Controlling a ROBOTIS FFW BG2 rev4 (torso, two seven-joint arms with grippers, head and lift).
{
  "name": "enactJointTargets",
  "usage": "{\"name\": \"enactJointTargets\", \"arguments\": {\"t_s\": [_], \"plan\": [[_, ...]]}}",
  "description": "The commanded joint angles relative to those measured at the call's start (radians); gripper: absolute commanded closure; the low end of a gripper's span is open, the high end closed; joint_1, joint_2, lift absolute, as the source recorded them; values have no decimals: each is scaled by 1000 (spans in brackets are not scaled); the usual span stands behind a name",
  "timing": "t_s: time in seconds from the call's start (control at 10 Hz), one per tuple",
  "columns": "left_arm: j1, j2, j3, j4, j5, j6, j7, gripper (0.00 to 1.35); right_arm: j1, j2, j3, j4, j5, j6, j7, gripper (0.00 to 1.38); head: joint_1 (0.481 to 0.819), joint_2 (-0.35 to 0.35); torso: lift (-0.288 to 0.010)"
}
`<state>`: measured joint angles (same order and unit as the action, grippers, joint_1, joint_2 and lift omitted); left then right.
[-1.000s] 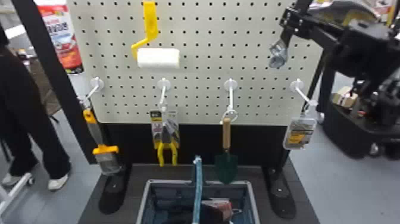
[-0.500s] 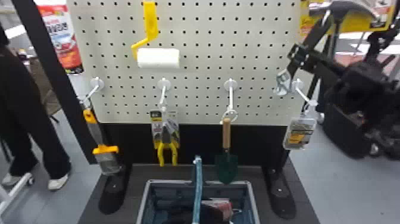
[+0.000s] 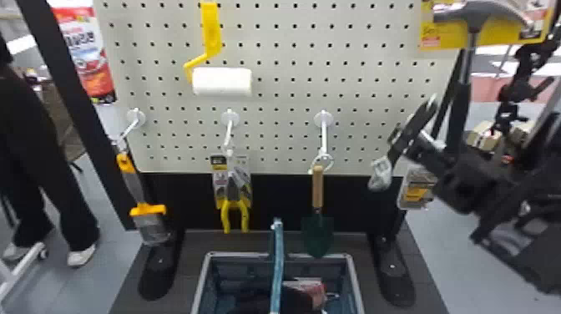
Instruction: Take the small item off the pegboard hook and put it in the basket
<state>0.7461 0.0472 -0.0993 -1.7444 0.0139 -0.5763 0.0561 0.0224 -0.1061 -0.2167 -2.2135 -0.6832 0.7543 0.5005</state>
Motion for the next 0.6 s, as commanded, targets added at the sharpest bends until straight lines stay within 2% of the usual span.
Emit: {"name": "enactJointTargets", "arguments": {"t_s": [0.0, 0.5], "plan": [[0, -1, -2, 0, -2, 1, -1, 174, 25, 3, 20, 67, -1, -27, 9, 1148, 549, 0, -100], [-3, -7, 0, 3, -3, 1, -1, 174, 86, 22, 72, 200, -21, -105, 12, 1148, 549, 0, -100]]}}
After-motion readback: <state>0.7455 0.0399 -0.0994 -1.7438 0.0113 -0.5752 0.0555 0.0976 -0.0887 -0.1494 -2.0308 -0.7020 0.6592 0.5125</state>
